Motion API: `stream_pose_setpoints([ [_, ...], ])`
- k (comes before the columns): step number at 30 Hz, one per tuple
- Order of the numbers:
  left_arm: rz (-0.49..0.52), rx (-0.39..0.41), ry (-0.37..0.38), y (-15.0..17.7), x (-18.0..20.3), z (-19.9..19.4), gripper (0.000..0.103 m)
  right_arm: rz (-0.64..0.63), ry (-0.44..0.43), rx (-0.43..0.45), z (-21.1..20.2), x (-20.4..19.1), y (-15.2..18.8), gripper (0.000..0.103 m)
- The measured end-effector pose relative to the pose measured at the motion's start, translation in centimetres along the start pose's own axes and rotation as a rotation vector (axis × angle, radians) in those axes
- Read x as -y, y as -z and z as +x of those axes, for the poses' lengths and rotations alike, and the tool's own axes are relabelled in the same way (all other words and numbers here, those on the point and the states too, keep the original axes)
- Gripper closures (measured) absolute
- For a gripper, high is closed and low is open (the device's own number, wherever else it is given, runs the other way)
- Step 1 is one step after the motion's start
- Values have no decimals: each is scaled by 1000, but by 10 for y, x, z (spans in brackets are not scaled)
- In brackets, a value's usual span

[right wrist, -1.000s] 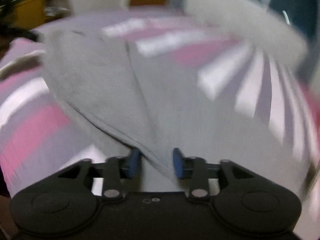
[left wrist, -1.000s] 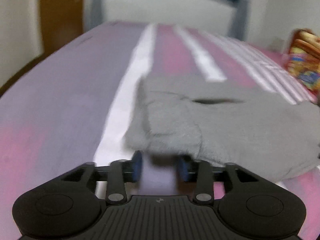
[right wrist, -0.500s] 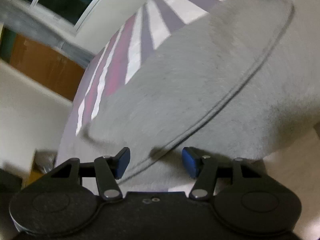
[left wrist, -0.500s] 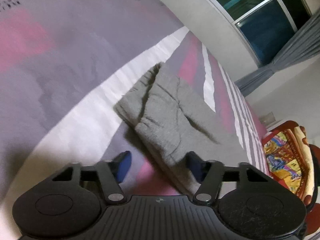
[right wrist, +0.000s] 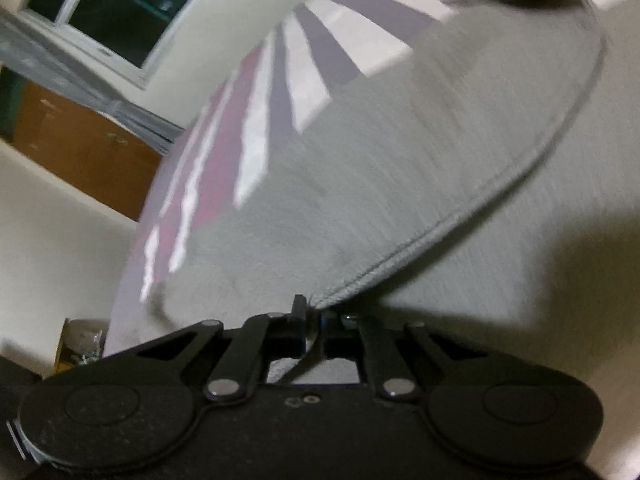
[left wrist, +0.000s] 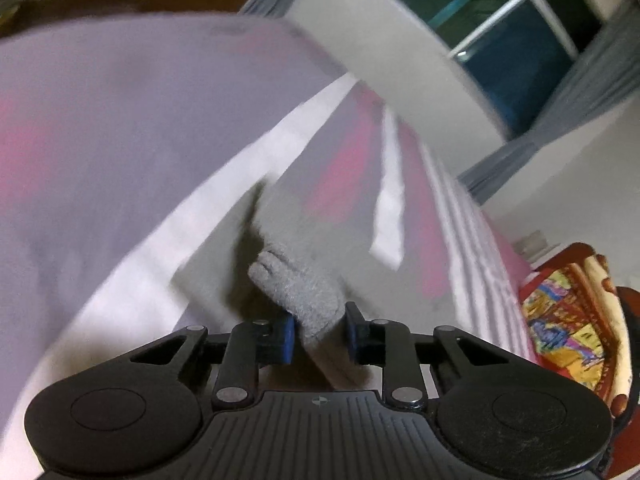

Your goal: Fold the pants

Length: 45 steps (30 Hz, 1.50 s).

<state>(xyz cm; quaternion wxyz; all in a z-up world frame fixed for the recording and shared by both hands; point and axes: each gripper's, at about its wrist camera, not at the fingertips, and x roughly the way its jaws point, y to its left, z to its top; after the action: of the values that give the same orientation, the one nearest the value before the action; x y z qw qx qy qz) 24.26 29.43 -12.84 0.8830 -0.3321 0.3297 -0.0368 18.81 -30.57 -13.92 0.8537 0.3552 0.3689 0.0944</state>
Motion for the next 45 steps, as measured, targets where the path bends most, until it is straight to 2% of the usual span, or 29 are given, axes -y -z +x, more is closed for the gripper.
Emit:
stream_pose_setpoints([
  [2,41,65,49,-25,11,-1,78,-43,-60,72,-17,-16,-4,97],
  [4,64,94,86,-47,16,0,78,-100,-112,135,-36,-30,-3,97],
  [5,74,82,93,-54,13,2,78,-131,-140,168,-46,-35,0,97],
  [7,86,29,38,-56,0,13,78,-152,-174,200,-59,-30,17,97],
  [8,77,-23,4,-50,-12,22,78,-175,-148,194,-56,-25,29,97],
  [9,69,-95,-52,-42,-26,36,78,-193,-80,160,-47,-17,42,97],
  [10,55,-147,-105,-33,-37,47,78,-138,-2,74,-26,-1,51,97],
  [11,36,-166,-120,-23,-47,54,78,-34,50,-12,-4,18,57,97],
  [12,9,-136,-104,-18,-51,51,78,31,45,-27,2,31,61,100],
  [14,-18,-108,-100,-18,-49,46,78,34,29,-7,-1,36,65,99],
  [17,14,-101,-123,-21,-36,38,76,-36,47,-31,-9,33,62,88],
  [18,8,-103,-126,-22,-32,36,73,-27,57,-24,-11,36,54,85],
  [20,6,-98,-116,-17,-26,33,49,18,89,36,-28,47,43,75],
  [22,13,-103,-119,-15,-21,36,43,66,123,97,-40,53,23,60],
  [26,67,-121,-190,-8,-15,46,42,143,215,187,-61,90,-16,60],
  [28,95,-128,-226,-7,-8,51,42,144,262,193,-55,103,-33,61],
  [30,130,-141,-264,-8,-2,56,42,154,272,181,-50,113,-50,63],
  [31,150,-147,-278,-8,1,58,42,141,273,175,-47,115,-57,78],
  [32,176,-154,-292,-7,4,60,43,115,282,172,-42,110,-62,98],
  [33,202,-161,-305,-7,6,62,43,92,289,176,-41,105,-64,99],
  [36,233,-167,-319,-6,11,61,44,44,244,275,-78,88,-60,99],
  [38,226,-168,-316,-6,9,57,44,54,246,329,-108,90,-39,99],
  [40,225,-171,-311,-7,8,56,44,97,281,293,-109,107,-22,97],
  [42,226,-175,-311,-7,8,56,44,103,371,191,-90,129,-16,94],
  [43,223,-177,-312,-7,8,57,44,88,350,167,-88,137,-16,93],
  [44,222,-180,-313,-8,9,58,44,60,355,182,-94,137,-18,89],
  [45,221,-184,-315,-9,10,59,44,-3,401,205,-96,129,-21,71],
])
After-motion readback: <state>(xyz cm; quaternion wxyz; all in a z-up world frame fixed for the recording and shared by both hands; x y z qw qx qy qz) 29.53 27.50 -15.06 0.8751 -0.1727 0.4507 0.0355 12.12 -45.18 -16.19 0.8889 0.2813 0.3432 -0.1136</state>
